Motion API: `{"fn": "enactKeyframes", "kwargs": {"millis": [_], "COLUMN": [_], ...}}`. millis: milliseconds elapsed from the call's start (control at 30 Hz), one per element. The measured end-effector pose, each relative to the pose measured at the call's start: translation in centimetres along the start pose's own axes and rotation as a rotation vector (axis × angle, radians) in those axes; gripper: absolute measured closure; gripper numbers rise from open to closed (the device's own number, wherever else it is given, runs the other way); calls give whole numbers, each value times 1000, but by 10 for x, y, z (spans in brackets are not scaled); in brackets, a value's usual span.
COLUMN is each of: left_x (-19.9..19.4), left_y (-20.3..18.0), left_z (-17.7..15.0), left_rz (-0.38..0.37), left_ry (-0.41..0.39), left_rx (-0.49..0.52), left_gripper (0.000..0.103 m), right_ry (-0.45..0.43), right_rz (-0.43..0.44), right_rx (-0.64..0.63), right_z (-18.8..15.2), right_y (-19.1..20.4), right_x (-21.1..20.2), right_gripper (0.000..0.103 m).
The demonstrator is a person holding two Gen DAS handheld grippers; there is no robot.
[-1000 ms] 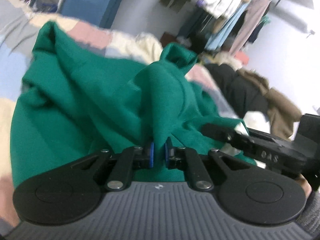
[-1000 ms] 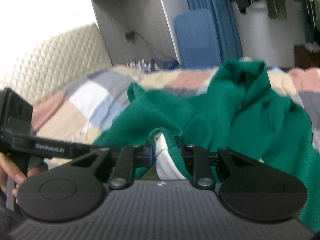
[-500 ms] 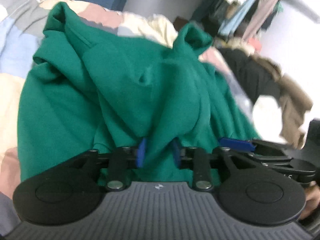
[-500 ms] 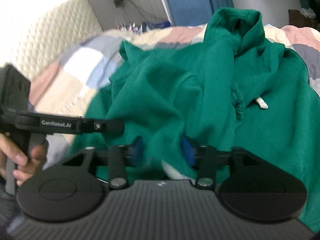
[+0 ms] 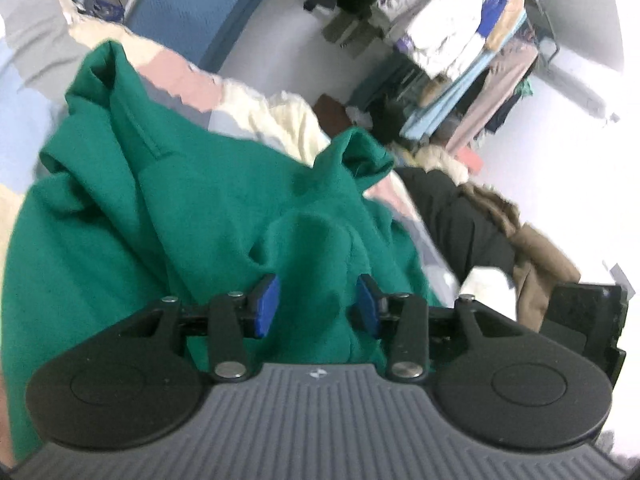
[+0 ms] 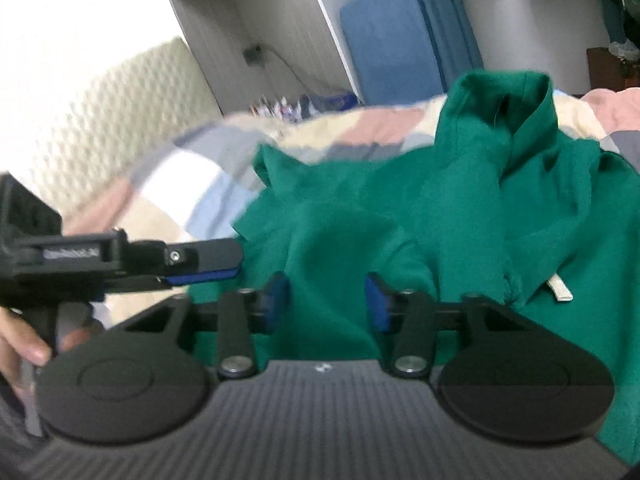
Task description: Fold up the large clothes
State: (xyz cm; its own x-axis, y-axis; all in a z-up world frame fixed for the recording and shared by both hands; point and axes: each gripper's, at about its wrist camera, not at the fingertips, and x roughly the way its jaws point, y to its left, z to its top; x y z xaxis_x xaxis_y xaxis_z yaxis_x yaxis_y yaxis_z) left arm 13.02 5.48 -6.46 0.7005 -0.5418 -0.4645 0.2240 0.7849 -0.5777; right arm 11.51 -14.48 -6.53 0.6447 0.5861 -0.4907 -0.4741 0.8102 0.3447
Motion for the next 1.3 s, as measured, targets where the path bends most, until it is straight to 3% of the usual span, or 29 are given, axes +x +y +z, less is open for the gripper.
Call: {"fn": "enactKeyframes", "kwargs": {"millis": [167, 300, 533, 733, 800, 867, 1000, 1167, 1300], "left_x": [27, 48, 64, 57, 49, 36, 9, 9, 22], "left_y": [13, 9, 2, -2, -4, -5, 2, 25, 48], "left_z": [-9, -21, -33, -34, -31, -25, -6, 25, 55], "left_rz": [34, 83, 166, 180, 184, 181, 179, 284, 299], "left_ry": [92, 162, 182, 149, 130, 88, -12, -76, -106], "left_rx": [-8, 33, 104, 100, 91, 80, 45, 34, 2], "left_gripper": [70, 73, 74, 73, 68, 54, 43, 38, 38], "right_ry": [183, 203, 211, 185, 156, 122, 44, 9, -48], "right_rz": [-126, -128, -140, -127, -104, -81, -30, -34, -80], "right_rx": [-8, 4, 6, 36, 59, 75, 126, 161, 217], "right_z": [-19, -22, -28, -29, -27, -23, -11, 9, 39], "right_y": [-8, -7, -6, -8, -9, -9, -12, -26, -45], "right_x": [31, 29, 25, 20, 12, 2, -11, -2, 14], "right_gripper": [71, 71, 70, 69, 68, 65, 36, 36, 36]}}
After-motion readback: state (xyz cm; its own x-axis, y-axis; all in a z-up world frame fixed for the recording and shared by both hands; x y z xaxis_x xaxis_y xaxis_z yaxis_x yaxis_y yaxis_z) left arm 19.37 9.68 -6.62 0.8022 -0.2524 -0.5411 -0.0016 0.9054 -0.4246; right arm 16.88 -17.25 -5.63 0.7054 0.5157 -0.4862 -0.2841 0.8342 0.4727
